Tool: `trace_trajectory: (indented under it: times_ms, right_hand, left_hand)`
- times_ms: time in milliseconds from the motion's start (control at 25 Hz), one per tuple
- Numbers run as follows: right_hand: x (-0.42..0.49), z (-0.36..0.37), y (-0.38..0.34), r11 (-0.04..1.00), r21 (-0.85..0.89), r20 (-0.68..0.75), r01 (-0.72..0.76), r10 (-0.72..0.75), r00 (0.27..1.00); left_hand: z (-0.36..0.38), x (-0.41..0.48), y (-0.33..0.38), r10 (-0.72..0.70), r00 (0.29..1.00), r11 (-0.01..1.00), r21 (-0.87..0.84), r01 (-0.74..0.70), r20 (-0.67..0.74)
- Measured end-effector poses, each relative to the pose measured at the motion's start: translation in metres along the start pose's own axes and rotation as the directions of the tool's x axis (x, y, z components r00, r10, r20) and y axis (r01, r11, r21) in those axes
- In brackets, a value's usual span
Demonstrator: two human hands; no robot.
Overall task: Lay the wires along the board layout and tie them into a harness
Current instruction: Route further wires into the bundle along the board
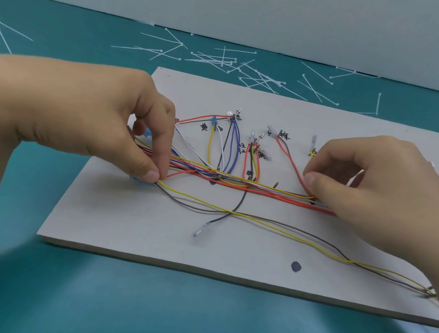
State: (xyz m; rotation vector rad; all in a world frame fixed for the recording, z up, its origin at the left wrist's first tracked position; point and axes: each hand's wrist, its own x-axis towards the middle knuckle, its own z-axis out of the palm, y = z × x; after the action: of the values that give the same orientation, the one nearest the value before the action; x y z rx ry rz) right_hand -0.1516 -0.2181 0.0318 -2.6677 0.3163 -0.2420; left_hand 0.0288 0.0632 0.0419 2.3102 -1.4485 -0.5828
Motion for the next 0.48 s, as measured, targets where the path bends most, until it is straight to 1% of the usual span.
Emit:
trace_trajectory:
  times_ms: [200, 360, 480]
  right_hand:
    - [-0.0007, 0.0007, 0.0005, 1.000, 0.008, 0.021, 0.009, -0.009, 1.000]
    - [-0.0008, 0.0017, 0.0028, 1.000, 0.023, 0.039, 0.009, -0.010, 0.999]
    - [-0.0006, 0.0024, 0.0042, 1.000, 0.024, 0.047, 0.013, -0.014, 0.999]
  left_hand:
    - [0.0005, 0.0001, 0.0035, -0.030, 0.999, 0.999, 0.023, 0.031, -0.024]
    - [-0.0006, -0.0012, 0.0035, -0.010, 0.999, 1.000, 0.007, 0.010, -0.034]
    - [0.0002, 0.0003, 0.0060, -0.038, 0.999, 0.999, -0.010, 0.038, -0.019]
